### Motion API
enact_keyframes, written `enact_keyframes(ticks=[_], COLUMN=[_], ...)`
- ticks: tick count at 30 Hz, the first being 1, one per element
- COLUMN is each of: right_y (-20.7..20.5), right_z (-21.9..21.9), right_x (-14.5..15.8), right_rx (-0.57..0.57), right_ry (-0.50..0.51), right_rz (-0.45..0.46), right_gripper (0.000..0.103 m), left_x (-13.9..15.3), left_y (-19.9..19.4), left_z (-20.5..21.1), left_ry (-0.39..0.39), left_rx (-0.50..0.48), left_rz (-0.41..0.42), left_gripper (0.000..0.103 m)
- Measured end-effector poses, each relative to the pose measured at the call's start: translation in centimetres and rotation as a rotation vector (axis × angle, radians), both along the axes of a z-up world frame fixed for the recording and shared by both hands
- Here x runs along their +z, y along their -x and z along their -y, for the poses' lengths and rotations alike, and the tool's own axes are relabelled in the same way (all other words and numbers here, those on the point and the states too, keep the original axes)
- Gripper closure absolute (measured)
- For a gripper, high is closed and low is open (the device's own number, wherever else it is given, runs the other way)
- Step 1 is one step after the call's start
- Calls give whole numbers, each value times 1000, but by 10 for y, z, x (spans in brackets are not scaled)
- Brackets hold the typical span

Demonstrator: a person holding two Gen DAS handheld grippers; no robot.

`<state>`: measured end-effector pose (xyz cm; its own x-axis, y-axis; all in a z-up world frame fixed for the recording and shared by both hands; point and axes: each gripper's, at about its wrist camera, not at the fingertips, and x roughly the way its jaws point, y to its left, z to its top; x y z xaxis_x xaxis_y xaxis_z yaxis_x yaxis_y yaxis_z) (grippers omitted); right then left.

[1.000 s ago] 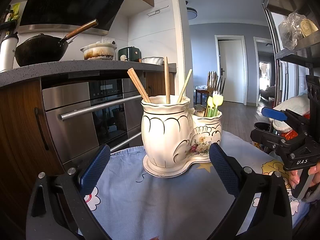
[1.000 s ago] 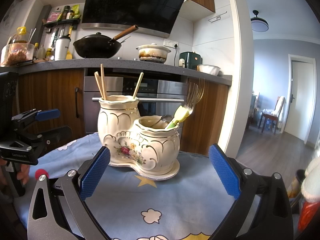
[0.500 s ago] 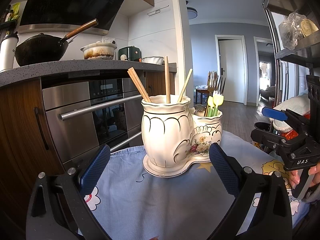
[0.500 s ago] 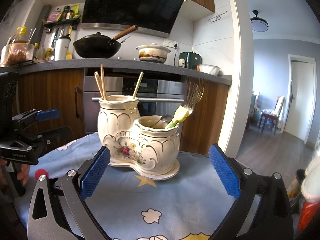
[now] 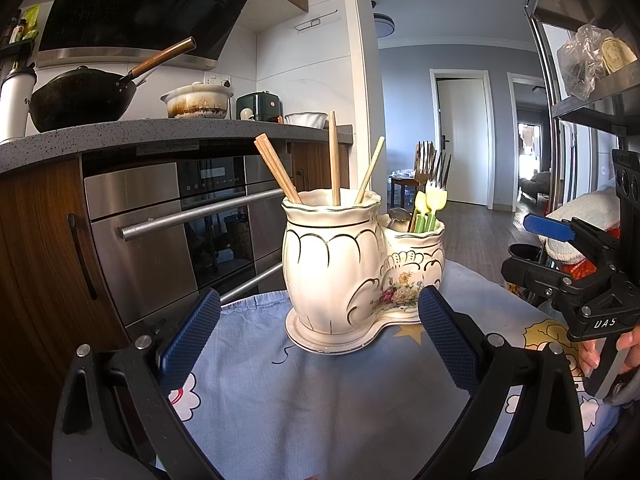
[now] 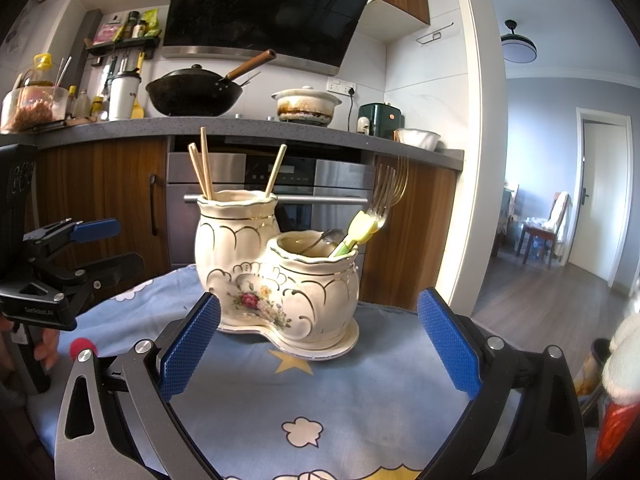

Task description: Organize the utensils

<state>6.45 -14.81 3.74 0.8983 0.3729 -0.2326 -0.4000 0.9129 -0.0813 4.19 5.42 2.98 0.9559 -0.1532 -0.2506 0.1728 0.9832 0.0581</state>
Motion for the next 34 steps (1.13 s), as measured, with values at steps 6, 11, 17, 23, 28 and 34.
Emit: enact_keyframes(ticks=[6,11,17,23,28,34], right_y=[0,0,0,0,0,0], right_z=[0,0,0,0,0,0], right_x=[0,0,0,0,0,0], right_rx=[0,0,0,0,0,0], right_ry=[0,0,0,0,-1,-1], right_rz=[0,0,-1,-1,-2,-1], right_gripper=[5,5,5,5,5,5], left_x=[0,0,0,-2,-4,-5], left_y=[0,0,0,-1,-2,-1], left_z=[0,0,0,1,1,2], left_ry=[0,0,0,-2,-4,-4], left_rx=[0,0,0,-6,-5,-4], left_rz=[0,-1,-1,-4,-5,-8], left_gripper=[5,5,5,5,5,5])
